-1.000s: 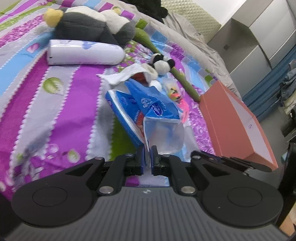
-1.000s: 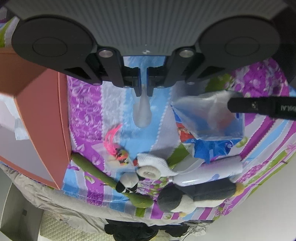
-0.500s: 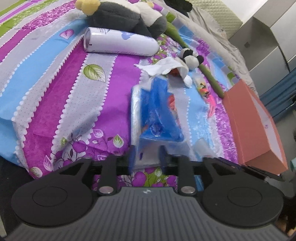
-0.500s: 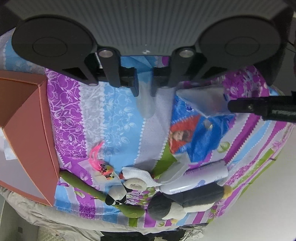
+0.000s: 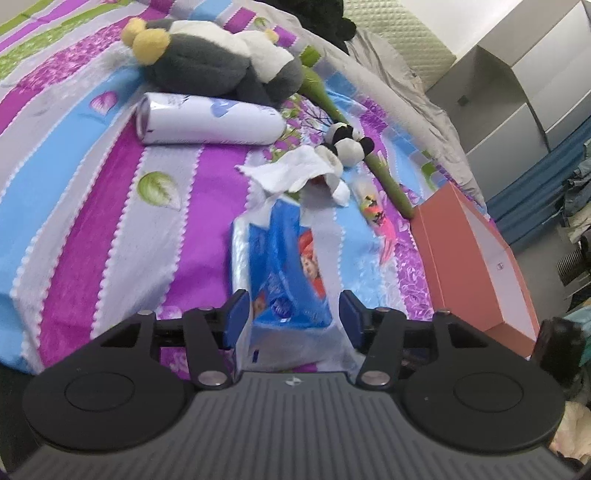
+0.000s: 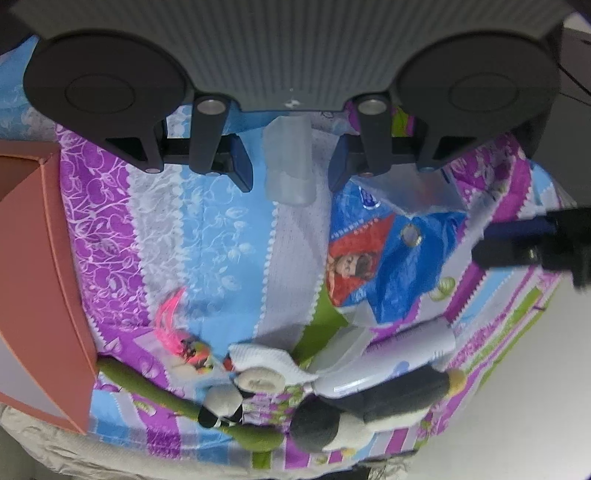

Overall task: Organize soft objects
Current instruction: 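Grasp the blue tissue pack with the left tool while the right tool grasps the clear cup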

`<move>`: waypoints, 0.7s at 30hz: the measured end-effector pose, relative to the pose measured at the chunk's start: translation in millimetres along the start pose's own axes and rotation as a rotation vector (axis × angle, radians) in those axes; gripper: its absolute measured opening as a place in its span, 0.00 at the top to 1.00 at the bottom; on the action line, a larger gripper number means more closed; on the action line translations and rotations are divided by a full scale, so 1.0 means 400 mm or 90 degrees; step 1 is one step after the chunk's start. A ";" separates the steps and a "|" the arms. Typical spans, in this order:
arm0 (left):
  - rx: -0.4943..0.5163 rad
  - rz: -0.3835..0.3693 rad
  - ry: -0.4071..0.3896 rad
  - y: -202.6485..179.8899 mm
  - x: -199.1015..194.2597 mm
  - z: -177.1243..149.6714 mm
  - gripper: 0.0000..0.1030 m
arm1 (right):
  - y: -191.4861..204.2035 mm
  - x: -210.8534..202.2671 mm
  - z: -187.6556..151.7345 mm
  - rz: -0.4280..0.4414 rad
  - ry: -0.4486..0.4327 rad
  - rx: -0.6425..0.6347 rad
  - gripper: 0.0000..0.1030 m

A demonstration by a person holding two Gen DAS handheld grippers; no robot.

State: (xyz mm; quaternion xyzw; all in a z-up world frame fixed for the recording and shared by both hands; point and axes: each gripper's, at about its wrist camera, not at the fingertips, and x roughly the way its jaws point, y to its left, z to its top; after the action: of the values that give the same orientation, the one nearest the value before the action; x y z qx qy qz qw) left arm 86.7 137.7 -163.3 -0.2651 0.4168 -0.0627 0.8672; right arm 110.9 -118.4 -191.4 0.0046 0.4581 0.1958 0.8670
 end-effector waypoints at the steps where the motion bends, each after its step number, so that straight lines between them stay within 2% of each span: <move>1: 0.002 0.001 0.002 -0.004 0.007 0.005 0.42 | 0.001 0.007 -0.001 0.001 0.007 0.000 0.54; 5: 0.017 0.008 0.010 -0.021 0.036 0.018 0.42 | 0.005 0.030 -0.005 0.002 0.025 -0.002 0.56; 8: 0.024 0.013 0.019 -0.030 0.055 0.019 0.42 | 0.002 0.036 -0.003 -0.005 0.029 -0.003 0.71; 12: 0.026 0.028 0.025 -0.037 0.082 0.020 0.42 | 0.000 0.025 0.012 -0.017 0.016 -0.009 0.78; 21: 0.044 0.070 0.036 -0.056 0.134 0.009 0.44 | -0.044 0.018 0.018 -0.068 0.001 0.001 0.78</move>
State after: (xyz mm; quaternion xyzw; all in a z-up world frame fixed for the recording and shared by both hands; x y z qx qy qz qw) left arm 126.6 102.4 -186.7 -0.2097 0.4523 -0.0371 0.8660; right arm 126.1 -131.0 -196.5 -0.0193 0.4583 0.1491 0.8760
